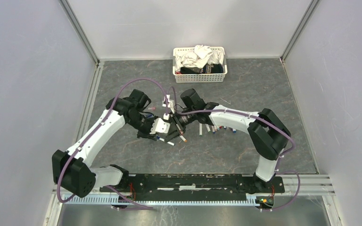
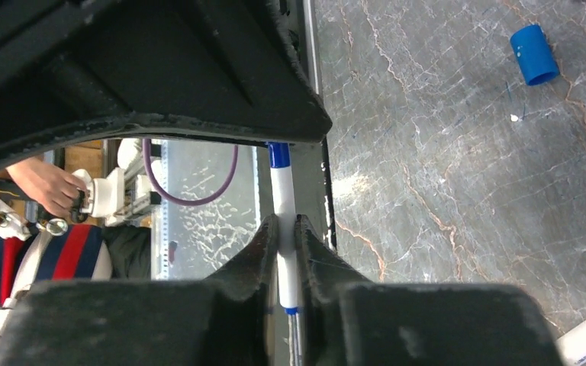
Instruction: Open the pen caps
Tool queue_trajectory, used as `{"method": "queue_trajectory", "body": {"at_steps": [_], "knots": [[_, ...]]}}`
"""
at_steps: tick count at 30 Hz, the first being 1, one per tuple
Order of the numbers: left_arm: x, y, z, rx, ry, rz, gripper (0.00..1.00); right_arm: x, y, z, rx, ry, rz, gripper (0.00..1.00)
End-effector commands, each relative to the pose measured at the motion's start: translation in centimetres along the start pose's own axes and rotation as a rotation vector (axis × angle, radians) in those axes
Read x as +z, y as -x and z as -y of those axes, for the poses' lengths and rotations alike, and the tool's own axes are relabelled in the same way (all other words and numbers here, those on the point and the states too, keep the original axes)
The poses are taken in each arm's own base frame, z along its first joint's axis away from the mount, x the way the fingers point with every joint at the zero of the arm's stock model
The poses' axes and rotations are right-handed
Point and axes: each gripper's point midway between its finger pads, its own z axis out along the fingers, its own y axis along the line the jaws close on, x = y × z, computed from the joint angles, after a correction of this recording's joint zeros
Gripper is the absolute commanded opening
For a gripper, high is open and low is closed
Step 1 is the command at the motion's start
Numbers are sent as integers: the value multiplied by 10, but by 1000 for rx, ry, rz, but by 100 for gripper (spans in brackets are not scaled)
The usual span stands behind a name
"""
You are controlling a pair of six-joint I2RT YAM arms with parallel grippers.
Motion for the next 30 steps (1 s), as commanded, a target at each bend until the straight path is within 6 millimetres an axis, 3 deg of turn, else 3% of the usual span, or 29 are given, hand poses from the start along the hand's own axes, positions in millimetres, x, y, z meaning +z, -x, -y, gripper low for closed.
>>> {"method": "queue_trajectory", "body": {"at_steps": [1, 2, 4, 10, 13, 16, 19, 26, 30], "knots": [[1, 3, 0, 8, -2, 10, 11, 1, 17, -8, -32, 32, 33, 26], [1, 4, -1, 8, 0, 8, 4, 2, 19, -7, -29, 28, 39, 34], [-1, 5, -3, 2, 4, 7, 2, 5, 21, -7, -19, 36, 45, 40], [-4, 10, -9, 1, 14, 13, 2, 18, 25, -6, -6, 57, 25, 44], [-6, 10, -8, 3, 10, 4, 2, 19, 25, -5, -2, 61, 25, 36], [-8, 7, -10, 8, 21, -17, 2, 16, 19, -1, 5, 40, 23, 13], [-13, 3, -20, 10, 48, -56, 2, 7, 4, 9, 14, -7, 9, 0], [-35, -25, -63, 7, 116, -180, 2, -22, -42, 36, 33, -157, -21, 0], [-47, -51, -83, -30, 148, -227, 2, -43, -55, 51, 38, -249, 4, 0]]}}
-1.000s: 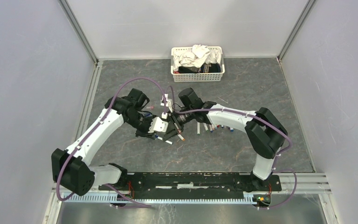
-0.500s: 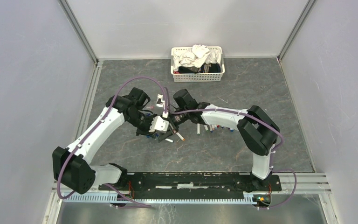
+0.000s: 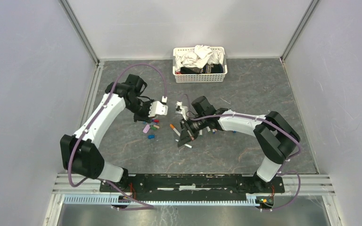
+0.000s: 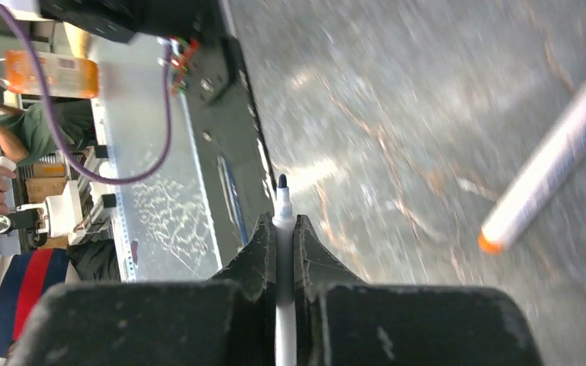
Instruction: Open the pen caps
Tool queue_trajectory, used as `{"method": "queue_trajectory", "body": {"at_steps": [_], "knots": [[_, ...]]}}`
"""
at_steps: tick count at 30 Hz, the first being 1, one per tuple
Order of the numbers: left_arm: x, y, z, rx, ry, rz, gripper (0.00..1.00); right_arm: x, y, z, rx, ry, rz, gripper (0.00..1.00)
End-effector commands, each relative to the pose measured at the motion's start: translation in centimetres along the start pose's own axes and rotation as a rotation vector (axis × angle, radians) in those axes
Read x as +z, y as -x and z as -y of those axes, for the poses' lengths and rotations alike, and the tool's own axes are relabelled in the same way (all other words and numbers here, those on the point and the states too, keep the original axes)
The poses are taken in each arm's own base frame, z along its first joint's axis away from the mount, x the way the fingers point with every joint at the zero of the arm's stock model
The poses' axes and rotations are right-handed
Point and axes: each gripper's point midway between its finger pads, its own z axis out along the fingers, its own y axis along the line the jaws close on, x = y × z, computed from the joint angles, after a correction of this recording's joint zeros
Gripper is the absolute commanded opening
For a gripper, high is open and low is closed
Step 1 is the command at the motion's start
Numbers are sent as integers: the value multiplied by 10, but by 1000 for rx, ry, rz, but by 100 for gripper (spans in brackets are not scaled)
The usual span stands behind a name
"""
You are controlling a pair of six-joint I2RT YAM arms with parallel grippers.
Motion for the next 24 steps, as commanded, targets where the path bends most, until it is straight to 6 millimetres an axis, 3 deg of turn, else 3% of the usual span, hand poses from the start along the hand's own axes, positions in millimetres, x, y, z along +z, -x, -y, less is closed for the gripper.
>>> {"method": "queue_trajectory", "body": {"at_steps": [1, 5, 9, 14, 19, 24], "knots": [[-13, -32, -33, 2, 63, -93, 2, -24, -16, 21, 5, -115, 12, 0], [2, -41, -46, -72, 75, -74, 2, -53, -9, 54, 44, -286, 83, 0], [30, -45, -61, -162, 120, -36, 3, -108, 7, 111, 116, -646, 181, 0], [62, -63, -71, -220, 158, -49, 8, -159, 10, 155, 168, -897, 271, 0], [76, -77, -74, -267, 163, -92, 19, -178, 10, 183, 215, -990, 297, 0], [72, -72, -74, -265, 177, -72, 35, -184, 10, 196, 226, -1053, 291, 1]]}}
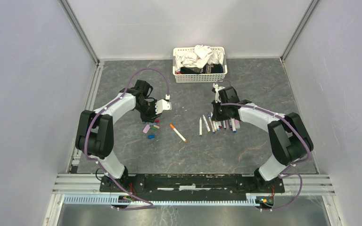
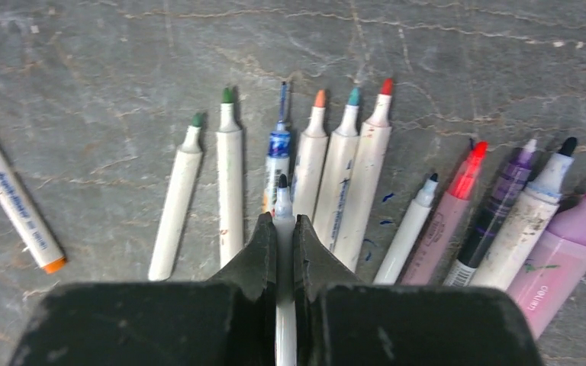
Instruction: Open the pen caps
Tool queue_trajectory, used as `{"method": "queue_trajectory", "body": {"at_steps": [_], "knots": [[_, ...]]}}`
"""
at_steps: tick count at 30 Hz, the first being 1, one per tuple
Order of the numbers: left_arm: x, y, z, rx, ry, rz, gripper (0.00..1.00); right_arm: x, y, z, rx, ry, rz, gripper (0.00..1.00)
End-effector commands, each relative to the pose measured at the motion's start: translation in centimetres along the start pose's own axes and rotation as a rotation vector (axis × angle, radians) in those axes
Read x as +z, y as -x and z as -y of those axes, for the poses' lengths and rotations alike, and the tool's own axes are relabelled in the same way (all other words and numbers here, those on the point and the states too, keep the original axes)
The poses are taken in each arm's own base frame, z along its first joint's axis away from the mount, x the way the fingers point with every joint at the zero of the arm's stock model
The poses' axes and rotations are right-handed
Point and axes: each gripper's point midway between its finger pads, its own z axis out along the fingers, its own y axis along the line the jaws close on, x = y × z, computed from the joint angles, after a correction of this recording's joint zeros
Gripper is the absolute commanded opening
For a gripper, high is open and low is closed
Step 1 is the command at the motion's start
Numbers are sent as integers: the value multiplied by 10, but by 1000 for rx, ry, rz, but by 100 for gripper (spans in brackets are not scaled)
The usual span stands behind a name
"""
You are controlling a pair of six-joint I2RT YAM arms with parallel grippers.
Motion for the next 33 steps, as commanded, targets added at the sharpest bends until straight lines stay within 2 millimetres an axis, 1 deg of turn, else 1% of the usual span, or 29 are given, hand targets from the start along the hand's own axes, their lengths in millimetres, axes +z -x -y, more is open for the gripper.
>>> {"method": "queue_trajectory", "body": {"at_steps": [1, 2, 5, 8, 9, 13, 17, 20, 23, 25, 26, 28, 30, 31, 32, 33], "knots": [[-11, 16, -13, -24, 72, 52, 39, 3, 27, 15, -14, -100, 75, 2], [-14, 20, -12, -30, 68, 61, 45, 2, 27, 18, -12, -121, 80, 5], [-26, 31, -8, -50, 50, 97, 57, 3, 28, 23, -16, -149, 82, 10], [-38, 44, -5, -79, 20, 127, 59, 2, 30, 27, -16, -173, 89, 13], [-43, 47, -1, -96, -7, 125, 59, 1, 30, 30, -14, -188, 95, 14], [-63, 61, 2, -156, -30, 146, 66, -2, 32, 37, -14, -228, 112, 15], [-89, 75, 1, -186, 19, 179, 72, 0, 30, 40, -25, -241, 102, 17], [-110, 81, -5, -216, 76, 170, 75, 1, 29, 40, -23, -232, 96, 23], [-133, 86, -20, -254, 153, 149, 75, -4, 34, 36, -17, -221, 115, 27], [-146, 89, -23, -262, 185, 145, 75, -11, 41, 33, -11, -211, 139, 31], [-151, 91, -26, -277, 211, 149, 77, -14, 45, 31, -9, -206, 151, 34], [-163, 94, -33, -289, 273, 163, 79, -22, 52, 26, 0, -192, 178, 34], [-172, 97, -34, -288, 311, 181, 79, -31, 59, 18, 5, -159, 213, 35], [-176, 98, -36, -294, 339, 189, 80, -35, 63, 10, -4, -133, 235, 36], [-179, 96, -38, -301, 369, 192, 82, -37, 66, 2, -21, -115, 248, 38], [-181, 95, -40, -306, 395, 198, 86, -40, 68, -9, -51, -99, 257, 42]]}}
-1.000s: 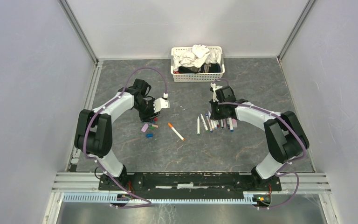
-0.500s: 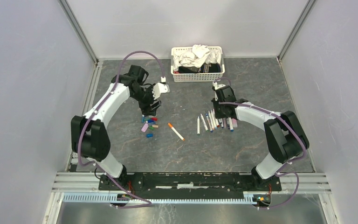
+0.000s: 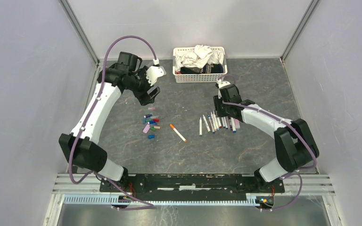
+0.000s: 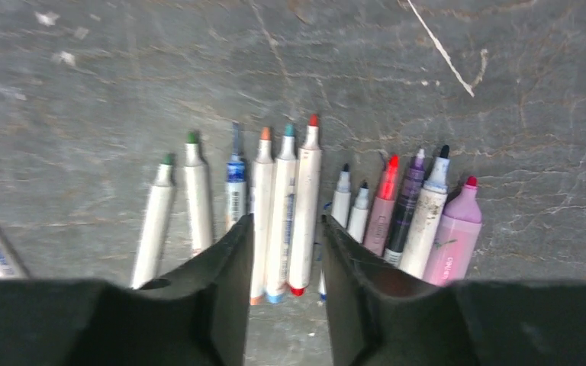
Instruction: Open the pen caps
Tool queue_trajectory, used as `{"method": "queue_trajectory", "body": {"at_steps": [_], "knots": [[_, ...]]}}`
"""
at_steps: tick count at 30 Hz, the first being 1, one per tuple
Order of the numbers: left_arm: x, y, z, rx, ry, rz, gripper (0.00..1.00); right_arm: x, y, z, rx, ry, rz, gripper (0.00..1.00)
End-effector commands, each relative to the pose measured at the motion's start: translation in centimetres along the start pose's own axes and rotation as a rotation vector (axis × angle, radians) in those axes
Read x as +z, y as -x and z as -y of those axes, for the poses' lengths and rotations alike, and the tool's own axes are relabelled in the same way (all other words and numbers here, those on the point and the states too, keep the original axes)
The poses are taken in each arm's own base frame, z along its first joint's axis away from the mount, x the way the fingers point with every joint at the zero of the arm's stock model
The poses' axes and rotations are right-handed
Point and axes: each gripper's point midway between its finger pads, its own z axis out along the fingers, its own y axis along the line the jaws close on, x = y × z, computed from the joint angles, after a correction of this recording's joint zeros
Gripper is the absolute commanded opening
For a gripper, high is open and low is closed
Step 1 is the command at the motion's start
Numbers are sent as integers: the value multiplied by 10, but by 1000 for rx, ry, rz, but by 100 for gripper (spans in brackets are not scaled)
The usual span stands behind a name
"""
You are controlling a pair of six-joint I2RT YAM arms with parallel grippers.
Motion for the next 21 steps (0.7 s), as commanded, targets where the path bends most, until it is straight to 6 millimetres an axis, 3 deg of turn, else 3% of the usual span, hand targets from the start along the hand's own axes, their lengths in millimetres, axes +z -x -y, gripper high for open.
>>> {"method": "queue_trajectory", "body": {"at_steps": [1, 4, 8, 10, 15, 21], "knots": [[-25, 4, -18, -64, 180, 37, 98, -32, 49, -44, -49, 102, 166, 46], [-21, -17, -32, -128, 254, 1, 100, -37, 41, -92, -166, 183, 162, 57], [-12, -34, -22, -176, 157, -49, 100, -35, 16, -156, -320, 315, 113, 60], [-12, -38, -16, -177, 136, -44, 100, -28, 3, -175, -367, 345, 84, 61], [-14, -38, -1, -160, 85, -22, 100, -14, -24, -205, -462, 386, 35, 61], [-7, -45, 12, -156, 17, -34, 100, 8, -47, -208, -502, 359, -27, 60]]}}
